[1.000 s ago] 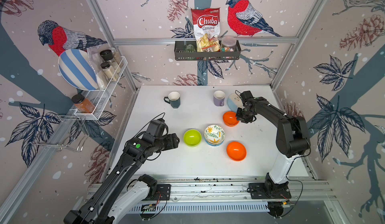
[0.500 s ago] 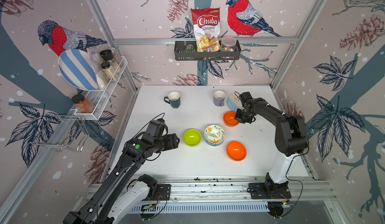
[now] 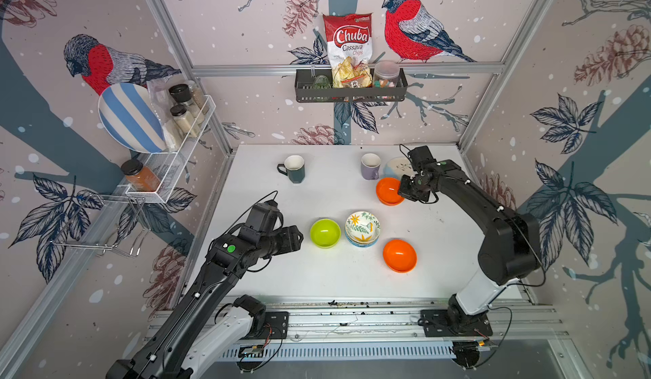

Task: Stack the bowls
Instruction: Pick up the bowl from the center of the board, then place the bowl on the bowl.

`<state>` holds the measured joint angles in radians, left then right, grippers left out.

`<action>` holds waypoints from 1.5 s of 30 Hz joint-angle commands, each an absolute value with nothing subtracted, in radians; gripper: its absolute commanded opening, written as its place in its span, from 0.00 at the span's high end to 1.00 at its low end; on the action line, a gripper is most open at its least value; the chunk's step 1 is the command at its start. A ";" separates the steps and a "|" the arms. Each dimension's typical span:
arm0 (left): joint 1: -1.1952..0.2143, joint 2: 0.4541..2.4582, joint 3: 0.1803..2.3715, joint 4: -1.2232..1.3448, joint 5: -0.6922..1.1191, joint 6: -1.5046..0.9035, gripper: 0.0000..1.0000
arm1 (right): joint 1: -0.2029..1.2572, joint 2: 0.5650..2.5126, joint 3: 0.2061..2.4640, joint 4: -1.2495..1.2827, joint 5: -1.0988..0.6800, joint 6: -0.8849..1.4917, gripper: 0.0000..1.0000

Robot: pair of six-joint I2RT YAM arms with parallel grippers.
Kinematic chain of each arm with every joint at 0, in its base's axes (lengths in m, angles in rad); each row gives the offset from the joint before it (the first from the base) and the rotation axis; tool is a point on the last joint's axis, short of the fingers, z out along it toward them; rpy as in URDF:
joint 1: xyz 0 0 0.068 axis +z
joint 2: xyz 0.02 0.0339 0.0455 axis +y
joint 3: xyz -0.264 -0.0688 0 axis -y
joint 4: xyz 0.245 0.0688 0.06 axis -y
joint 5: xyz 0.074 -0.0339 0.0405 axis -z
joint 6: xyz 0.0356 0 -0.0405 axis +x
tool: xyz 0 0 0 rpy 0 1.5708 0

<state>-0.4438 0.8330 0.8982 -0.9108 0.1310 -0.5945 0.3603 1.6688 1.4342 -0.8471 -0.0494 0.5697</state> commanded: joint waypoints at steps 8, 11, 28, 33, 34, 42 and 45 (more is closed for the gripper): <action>-0.442 0.877 1.057 -0.942 0.274 -0.576 0.32 | 0.602 1.562 1.432 -0.972 -0.020 0.535 1.00; -0.442 0.908 1.083 -0.928 0.314 -0.570 0.34 | 0.678 1.550 1.430 -0.977 -0.034 0.541 1.00; -0.541 0.996 1.072 -0.867 0.365 -0.547 0.49 | 0.956 1.679 1.592 -1.032 -0.096 0.553 1.00; -0.545 1.020 1.060 -0.864 0.361 -0.537 0.54 | 0.978 1.700 1.622 -1.037 -0.108 0.556 1.00; -0.545 1.025 1.057 -0.863 0.360 -0.537 0.55 | 0.980 1.701 1.626 -1.038 -0.114 0.555 1.00; -0.548 1.054 1.048 -0.865 0.332 -0.531 0.64 | 0.995 1.722 1.652 -1.049 -0.109 0.555 1.00; -0.548 1.070 1.047 -0.874 0.312 -0.531 0.69 | 0.999 1.728 1.653 -1.045 -0.113 0.555 1.00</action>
<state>-0.5453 1.0603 1.0481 -0.8867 0.3367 -0.5457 0.9943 1.7237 1.6428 -1.0328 -0.1020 0.5491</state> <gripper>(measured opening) 0.319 0.059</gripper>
